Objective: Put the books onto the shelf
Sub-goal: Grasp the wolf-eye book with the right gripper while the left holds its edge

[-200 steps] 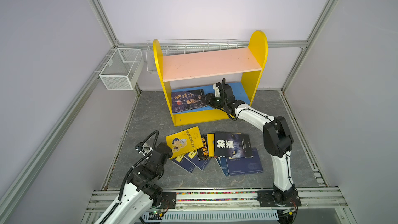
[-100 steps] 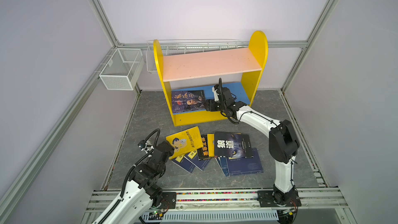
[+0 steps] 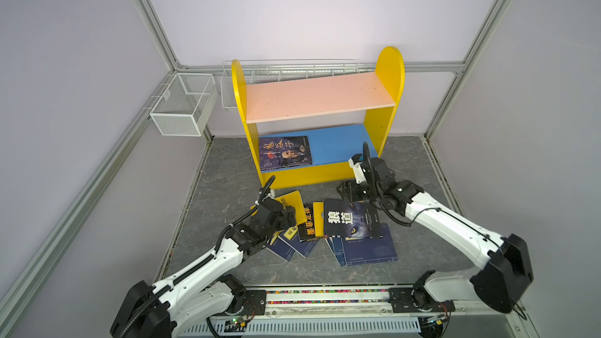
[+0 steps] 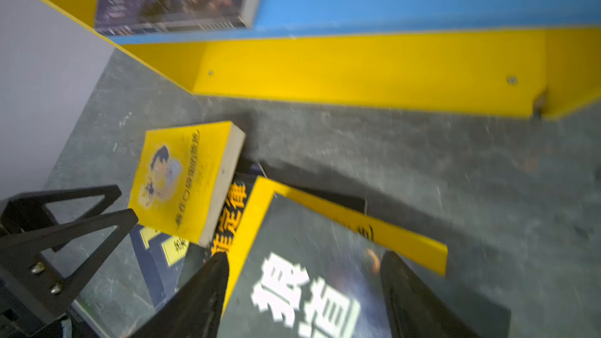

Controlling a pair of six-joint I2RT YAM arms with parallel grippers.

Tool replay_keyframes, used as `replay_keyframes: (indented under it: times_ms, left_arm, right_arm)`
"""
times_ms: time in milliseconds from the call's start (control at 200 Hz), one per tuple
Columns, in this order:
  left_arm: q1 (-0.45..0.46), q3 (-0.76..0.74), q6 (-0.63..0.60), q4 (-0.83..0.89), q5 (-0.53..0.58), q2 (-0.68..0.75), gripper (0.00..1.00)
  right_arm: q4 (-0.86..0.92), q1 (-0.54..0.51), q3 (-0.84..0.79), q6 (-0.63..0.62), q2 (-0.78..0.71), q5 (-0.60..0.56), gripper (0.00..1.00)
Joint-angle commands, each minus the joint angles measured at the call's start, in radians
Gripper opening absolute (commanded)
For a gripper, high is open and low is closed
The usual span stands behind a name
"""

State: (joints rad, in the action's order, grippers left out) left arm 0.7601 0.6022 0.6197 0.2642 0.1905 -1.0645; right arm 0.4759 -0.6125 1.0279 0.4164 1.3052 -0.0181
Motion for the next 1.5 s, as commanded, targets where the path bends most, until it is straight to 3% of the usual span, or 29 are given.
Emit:
replay_keyframes:
  times_ms: [0,190,415,660,920,1045,1225,1495]
  left_arm:
    - [0.083,0.106,-0.219,-0.098,-0.134,-0.107,0.93]
    - [0.158,0.249,-0.326,-0.071,-0.24,-0.312,0.92]
    - [0.159,0.319,-0.337,-0.01,-0.251,-0.461,0.82]
    - [0.159,0.334,-0.321,-0.035,-0.273,-0.566,0.61]
    - [0.159,0.331,-0.321,-0.012,-0.28,-0.616,0.41]
    - [0.159,0.328,-0.322,-0.001,-0.284,-0.631,0.26]
    - [0.159,0.32,-0.328,0.001,-0.296,-0.631,0.21]
    - [0.159,0.315,-0.345,-0.025,-0.347,-0.633,0.2]
  right_arm:
    - [0.177,0.074,-0.125,0.106,-0.105,0.025,0.76]
    - [0.213,0.239,-0.306,0.156,-0.212,0.17,0.76]
    - [0.151,0.339,-0.413,0.153,-0.222,0.353,0.72]
    - [0.086,0.444,-0.491,0.137,-0.245,0.465,0.57]
    - [-0.01,0.48,-0.53,0.172,-0.299,0.556,0.46]
    - [-0.06,0.48,-0.514,0.201,-0.345,0.605,0.43]
    - [-0.086,0.48,-0.459,0.246,-0.408,0.637,0.41]
    - [-0.119,0.479,-0.443,0.296,-0.389,0.619,0.36]
